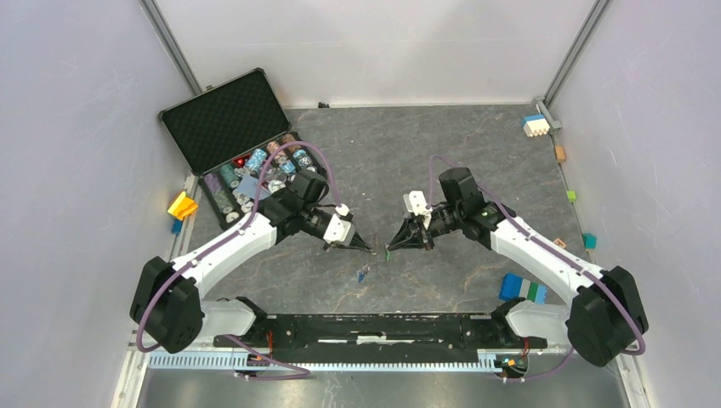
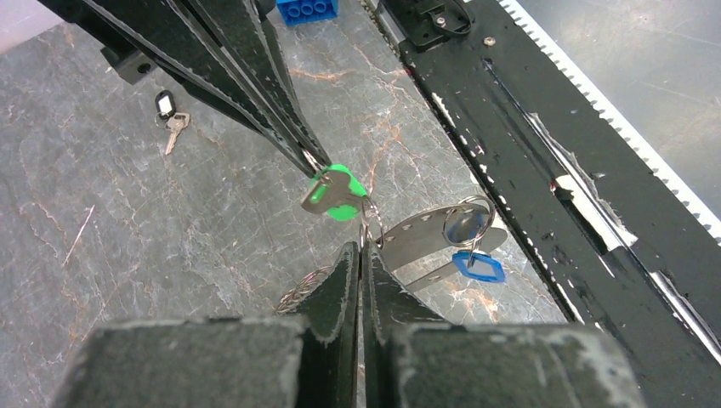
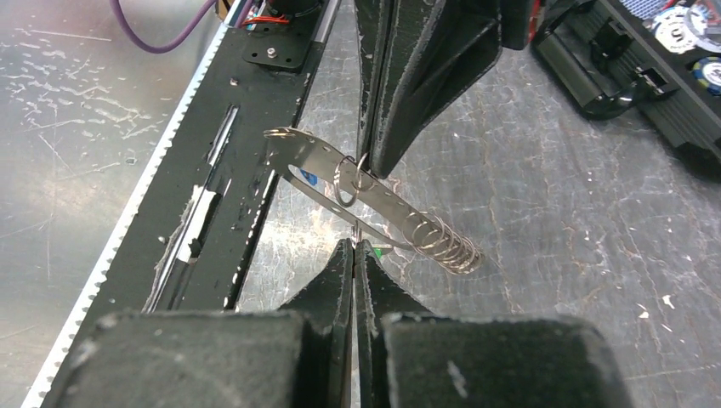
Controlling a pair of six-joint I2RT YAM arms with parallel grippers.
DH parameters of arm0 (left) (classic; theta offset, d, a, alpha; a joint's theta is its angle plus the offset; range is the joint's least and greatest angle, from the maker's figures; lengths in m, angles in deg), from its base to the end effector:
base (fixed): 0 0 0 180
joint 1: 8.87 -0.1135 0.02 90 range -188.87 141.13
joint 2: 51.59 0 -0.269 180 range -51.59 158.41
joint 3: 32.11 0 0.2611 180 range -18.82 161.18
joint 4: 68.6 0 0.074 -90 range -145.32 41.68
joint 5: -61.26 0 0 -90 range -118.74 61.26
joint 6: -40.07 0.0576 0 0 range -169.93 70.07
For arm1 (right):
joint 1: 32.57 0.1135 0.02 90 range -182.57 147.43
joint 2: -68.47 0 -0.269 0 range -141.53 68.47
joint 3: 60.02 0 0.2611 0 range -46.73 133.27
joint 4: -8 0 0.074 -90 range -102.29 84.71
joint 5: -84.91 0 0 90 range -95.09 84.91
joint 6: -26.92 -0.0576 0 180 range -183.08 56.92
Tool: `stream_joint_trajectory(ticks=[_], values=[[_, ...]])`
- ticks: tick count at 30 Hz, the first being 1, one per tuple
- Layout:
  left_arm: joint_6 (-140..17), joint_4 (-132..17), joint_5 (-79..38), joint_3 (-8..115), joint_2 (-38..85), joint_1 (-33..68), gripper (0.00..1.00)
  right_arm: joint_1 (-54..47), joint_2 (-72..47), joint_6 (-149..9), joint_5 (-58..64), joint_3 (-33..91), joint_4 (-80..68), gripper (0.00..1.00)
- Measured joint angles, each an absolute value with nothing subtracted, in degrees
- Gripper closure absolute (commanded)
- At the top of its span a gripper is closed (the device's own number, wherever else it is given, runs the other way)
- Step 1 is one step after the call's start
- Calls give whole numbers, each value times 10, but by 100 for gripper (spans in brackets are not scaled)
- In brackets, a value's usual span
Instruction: Put the keys on the keyring
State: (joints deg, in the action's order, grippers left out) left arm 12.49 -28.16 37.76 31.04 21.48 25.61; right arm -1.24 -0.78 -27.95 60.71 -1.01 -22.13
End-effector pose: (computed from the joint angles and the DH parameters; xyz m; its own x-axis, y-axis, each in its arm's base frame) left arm 0.1850 -0.1911 0.2512 0.3337 0.1996 -0.9213 0.8905 -0.3876 0.2385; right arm 0.1914 0.1780 0.2554 0.0117 -0.2690 -0.9631 -0.9782 -0.2030 0.0448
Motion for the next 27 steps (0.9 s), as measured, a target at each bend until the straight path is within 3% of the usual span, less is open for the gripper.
stream_joint_trajectory(ticks=[27], values=[[39,-380,373,282,215,257,98,38,-45,-324,572,-10,-165,100]])
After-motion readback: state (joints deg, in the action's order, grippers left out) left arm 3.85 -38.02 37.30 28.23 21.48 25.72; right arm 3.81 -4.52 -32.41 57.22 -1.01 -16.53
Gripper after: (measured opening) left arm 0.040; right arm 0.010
